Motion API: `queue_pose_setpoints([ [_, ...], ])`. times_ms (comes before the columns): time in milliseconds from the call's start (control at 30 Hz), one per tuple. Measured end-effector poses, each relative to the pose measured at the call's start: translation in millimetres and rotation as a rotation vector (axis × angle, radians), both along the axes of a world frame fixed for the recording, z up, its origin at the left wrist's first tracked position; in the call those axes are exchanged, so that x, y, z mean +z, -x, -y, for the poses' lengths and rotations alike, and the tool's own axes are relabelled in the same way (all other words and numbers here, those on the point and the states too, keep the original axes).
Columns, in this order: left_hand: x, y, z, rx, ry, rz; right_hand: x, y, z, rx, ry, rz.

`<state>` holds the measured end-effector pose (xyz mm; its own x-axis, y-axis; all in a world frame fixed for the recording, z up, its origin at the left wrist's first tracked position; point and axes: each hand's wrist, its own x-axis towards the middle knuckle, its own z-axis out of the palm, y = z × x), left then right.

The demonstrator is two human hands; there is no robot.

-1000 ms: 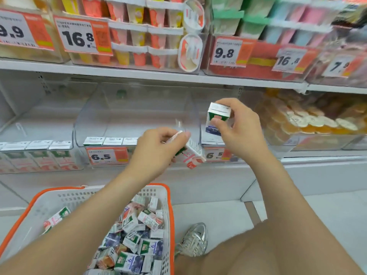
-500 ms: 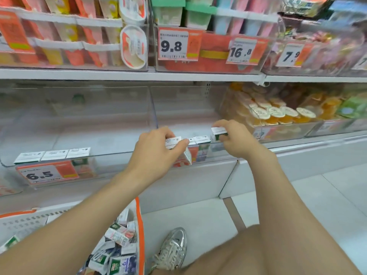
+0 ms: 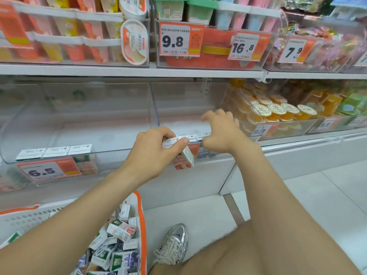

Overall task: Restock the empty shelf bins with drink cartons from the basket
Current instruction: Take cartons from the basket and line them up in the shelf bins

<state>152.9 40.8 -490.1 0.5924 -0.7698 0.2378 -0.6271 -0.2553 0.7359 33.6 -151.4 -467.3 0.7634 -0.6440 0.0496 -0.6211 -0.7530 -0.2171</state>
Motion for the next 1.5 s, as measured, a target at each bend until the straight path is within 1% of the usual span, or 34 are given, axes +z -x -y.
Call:
queue_pose_setpoints([
  [33, 2.5, -1.6, -5.0, 0.005, 0.008, -0.014, 5.7, -2.3, -11.2, 0.072, -0.007, 0.131],
  [67, 5.2, -3.7, -11.1, 0.017, 0.016, -0.020, 11.1, -5.7, -24.6, 0.152, -0.074, 0.255],
  [100, 7.8, -6.5, -18.0, 0.031, 0.021, -0.021, 16.4, -9.3, -40.7, 0.222, -0.185, 0.344],
  [133, 10.7, -10.1, -25.9, 0.045, 0.023, -0.023, 20.7, -12.4, -57.1, 0.280, -0.293, 0.378],
  [167, 13.7, -14.6, -34.8, 0.058, 0.023, -0.032, 23.7, -15.7, -71.9, 0.340, -0.370, 0.358],
  [200, 16.7, -20.3, -44.6, 0.070, 0.025, -0.051, 26.4, -19.8, -85.0, 0.400, -0.397, 0.299],
  [267, 22.6, -33.1, -67.1, 0.094, 0.038, -0.103, 30.8, -31.7, -106.6, 0.494, -0.367, 0.167],
  [300, 25.2, -39.9, -79.5, 0.115, 0.050, -0.126, 32.6, -40.3, -115.8, 0.516, -0.352, 0.134],
  [400, 32.9, -61.6, -117.5, 0.188, 0.083, -0.177, 37.5, -72.4, -143.6, 0.576, -0.363, 0.123],
  [467, 37.3, -77.7, -141.7, 0.193, 0.120, -0.249, 41.9, -93.8, -162.6, 0.613, -0.389, 0.129],
  [533, 40.5, -95.0, -165.2, 0.187, 0.171, -0.304, 45.9, -114.9, -181.9, 0.605, -0.449, 0.151],
  [633, 45.1, -123.5, -200.1, 0.188, 0.270, -0.326, 51.3, -146.2, -218.9, 0.558, -0.488, 0.283],
  [700, 49.6, -141.2, -223.4, 0.189, 0.279, -0.266, 53.0, -166.0, -247.2, 0.547, -0.484, 0.328],
  [800, 57.4, -168.2, -256.0, 0.224, 0.231, -0.180, 50.7, -197.4, -284.3, 0.576, -0.489, 0.395],
  [867, 56.3, -189.2, -275.3, 0.329, 0.207, -0.136, 48.5, -216.3, -303.6, 0.619, -0.419, 0.496],
  [900, 53.7, -199.9, -284.9, 0.419, 0.178, -0.091, 47.6, -225.0, -312.8, 0.642, -0.396, 0.540],
  [967, 47.0, -220.5, -303.1, 0.604, 0.077, -0.012, 43.5, -243.2, -329.6, 0.697, -0.413, 0.603],
  [1033, 42.7, -239.2, -320.3, 0.685, -0.106, 0.023, 35.5, -262.6, -345.0, 0.753, -0.426, 0.630],
  [1100, 40.8, -259.0, -338.5, 0.684, -0.301, 0.103, 23.6, -285.2, -358.3, 0.799, -0.372, 0.620],
  [1167, 41.2, -270.8, -355.6, 0.681, -0.500, 0.160, 11.9, -307.6, -370.1, 0.797, -0.376, 0.560],
  [1233, 40.8, -276.5, -368.8, 0.621, -0.717, 0.114, 2.7, -326.8, -382.7, 0.779, -0.409, 0.494],
  [1300, 41.3, -278.0, -376.4, 0.509, -0.889, 0.067, -7.3, -344.9, -393.4, 0.769, -0.351, 0.466],
  [1367, 42.7, -278.5, -380.6, 0.419, -0.996, 0.059, -15.9, -362.7, -401.5, 0.721, -0.320, 0.408],
  [1433, 45.3, -279.0, -382.4, 0.375, -1.074, 0.104, -21.0, -380.6, -408.8, 0.664, -0.370, 0.321],
  [1500, 46.2, -279.1, -383.0, 0.372, -1.109, 0.132, -23.1, -396.9, -415.2, 0.635, -0.403, 0.219],
])
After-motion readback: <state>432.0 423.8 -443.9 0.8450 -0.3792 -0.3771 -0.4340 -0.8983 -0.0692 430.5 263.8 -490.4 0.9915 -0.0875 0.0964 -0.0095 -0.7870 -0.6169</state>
